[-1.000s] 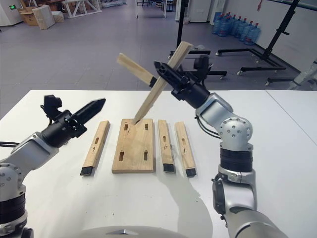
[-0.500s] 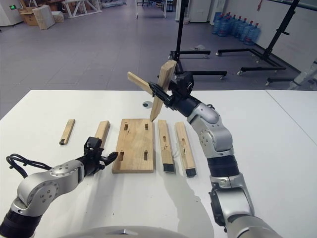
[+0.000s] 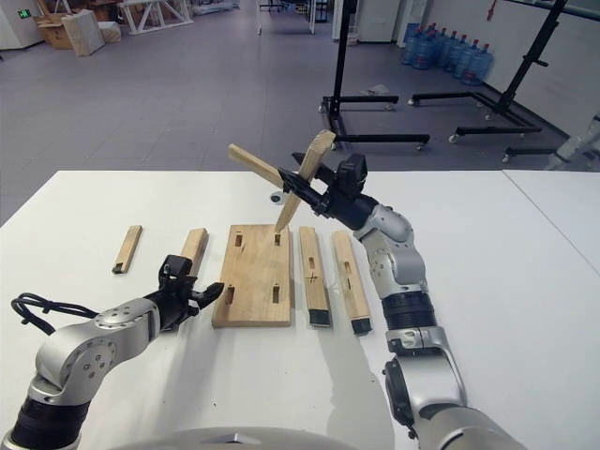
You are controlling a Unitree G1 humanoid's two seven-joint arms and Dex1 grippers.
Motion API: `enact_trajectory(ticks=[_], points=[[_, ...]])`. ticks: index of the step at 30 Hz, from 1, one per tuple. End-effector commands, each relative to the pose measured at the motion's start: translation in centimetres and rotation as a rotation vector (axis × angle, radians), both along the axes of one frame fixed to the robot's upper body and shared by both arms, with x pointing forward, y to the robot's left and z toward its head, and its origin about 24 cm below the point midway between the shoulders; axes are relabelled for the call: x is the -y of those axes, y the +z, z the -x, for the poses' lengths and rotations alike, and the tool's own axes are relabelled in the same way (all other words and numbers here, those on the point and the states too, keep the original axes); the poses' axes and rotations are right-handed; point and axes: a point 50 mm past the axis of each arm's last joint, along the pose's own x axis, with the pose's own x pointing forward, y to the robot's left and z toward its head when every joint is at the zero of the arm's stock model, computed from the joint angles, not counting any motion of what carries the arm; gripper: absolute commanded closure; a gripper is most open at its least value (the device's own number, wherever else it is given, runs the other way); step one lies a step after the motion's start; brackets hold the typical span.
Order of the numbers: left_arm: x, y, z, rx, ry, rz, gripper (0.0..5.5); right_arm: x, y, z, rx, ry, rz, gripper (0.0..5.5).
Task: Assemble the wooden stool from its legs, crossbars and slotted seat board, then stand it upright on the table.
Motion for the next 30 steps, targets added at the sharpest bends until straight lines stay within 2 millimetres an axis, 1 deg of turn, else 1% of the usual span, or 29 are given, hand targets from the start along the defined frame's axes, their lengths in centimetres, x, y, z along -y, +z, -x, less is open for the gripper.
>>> enact_trajectory(ticks=[1,4,7,11,15,24,30], points=[[0.1,0.6,-0.2,0.004,-0.018,0.002,2.0,-0.5,-0.3,-0.3,0.123,0.053,0.088,3.44],[0.5,1.0,-0.2,0.015,-0.033,0.019,2.0,-0.9,-1.2,-0.4,0.17,0.085,0.167,3.44],[0.8,1.4,-0.3,0.023,-0.042,0.035,2.0,-1.1,-1.9,-0.6,0.188,0.12,0.207,3.44],[1.3,1.6,-0.3,0.026,-0.068,0.035,2.0,-1.2,-2.1,-1.2,0.193,0.143,0.215,3.44],[1.4,1.5,-0.1,0.023,-0.08,0.006,2.0,-1.5,-2.2,-1.6,0.19,0.16,0.211,3.44],[1.9,1.3,-0.1,0.025,-0.086,0.007,2.0,-1.4,-3.6,-1.7,0.148,0.202,0.268,3.44],[2.1,1.3,0.0,0.028,-0.089,0.011,2.0,-1.5,-4.2,-1.6,0.122,0.226,0.289,3.44]])
